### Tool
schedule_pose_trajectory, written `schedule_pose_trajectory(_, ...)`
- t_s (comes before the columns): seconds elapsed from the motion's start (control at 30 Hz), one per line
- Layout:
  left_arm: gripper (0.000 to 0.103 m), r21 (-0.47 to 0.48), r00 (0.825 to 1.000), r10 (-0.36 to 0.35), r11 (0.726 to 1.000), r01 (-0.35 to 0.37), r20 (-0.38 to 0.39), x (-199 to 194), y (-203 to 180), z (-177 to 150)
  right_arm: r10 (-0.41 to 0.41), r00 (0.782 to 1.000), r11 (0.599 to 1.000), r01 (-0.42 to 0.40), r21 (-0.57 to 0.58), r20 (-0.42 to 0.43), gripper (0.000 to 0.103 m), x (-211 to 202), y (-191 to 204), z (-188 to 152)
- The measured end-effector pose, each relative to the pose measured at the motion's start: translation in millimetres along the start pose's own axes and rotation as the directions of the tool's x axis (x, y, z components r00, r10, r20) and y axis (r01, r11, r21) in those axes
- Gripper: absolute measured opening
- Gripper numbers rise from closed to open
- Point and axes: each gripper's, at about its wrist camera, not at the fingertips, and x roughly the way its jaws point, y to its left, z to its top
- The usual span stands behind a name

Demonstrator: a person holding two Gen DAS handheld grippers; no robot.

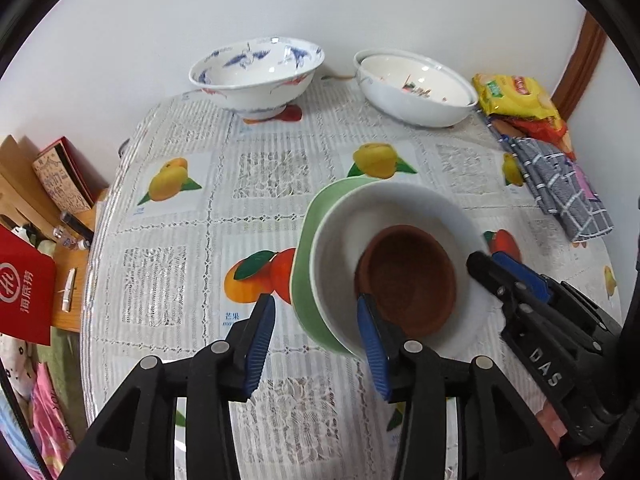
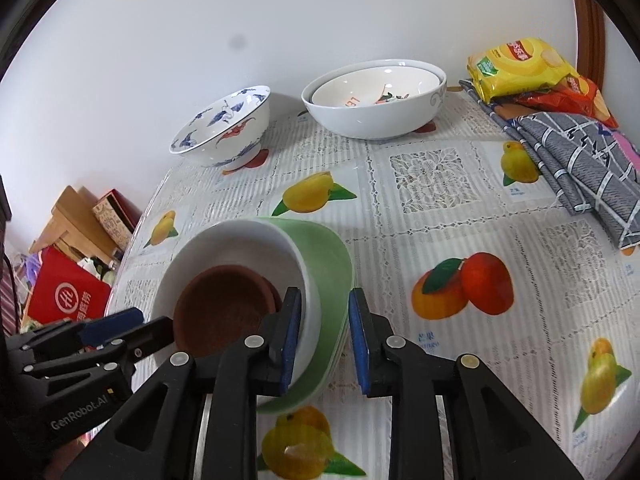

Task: Organize plates and bowls

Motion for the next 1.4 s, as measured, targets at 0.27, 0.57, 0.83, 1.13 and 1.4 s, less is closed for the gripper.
schedule_pose_trajectory(0.27, 0.048, -0.001, 0.998, -0.029, 1.0, 0.029, 0.055, -37.0, -13.8, -21.0, -0.088, 0.992, 0.995, 0.092, -0.04, 0.086, 0.04, -65.2, -6.3, -8.6)
schedule_pose_trajectory(0.57, 0.055, 0.017, 0.989, -0.042, 0.999, 0.04, 0.143, -87.8, -42.3, -49.9, -0.235, 0.949, 0.969, 0.246, -0.029, 0.21, 0.056, -150.2, -27.2, -28.5)
schedule_pose_trajectory(0.83, 0.08, 0.014, 0.97, -0.037, 0.999, 0.035, 0.239, -131.6, -73.3, -71.5, -0.258, 0.942, 0.964, 0.265, -0.002, 0.215, 0.068, -191.0, -49.5, -52.1)
schedule_pose_trajectory(1.13, 0.089, -0.002, 0.95, 0.015, 1.0, -0.015, 0.311, -157.3, -95.4, -87.0, -0.25, 0.943, 0.965, 0.26, -0.018, 0.221, 0.089, -205.4, -65.1, -69.6)
schedule_pose_trajectory(1.4, 0.089, -0.026, 0.945, 0.029, 0.999, -0.022, 0.324, -162.3, -99.4, -93.5, -0.244, 0.946, 0.968, 0.251, -0.01, 0.213, 0.089, -206.0, -69.9, -73.4)
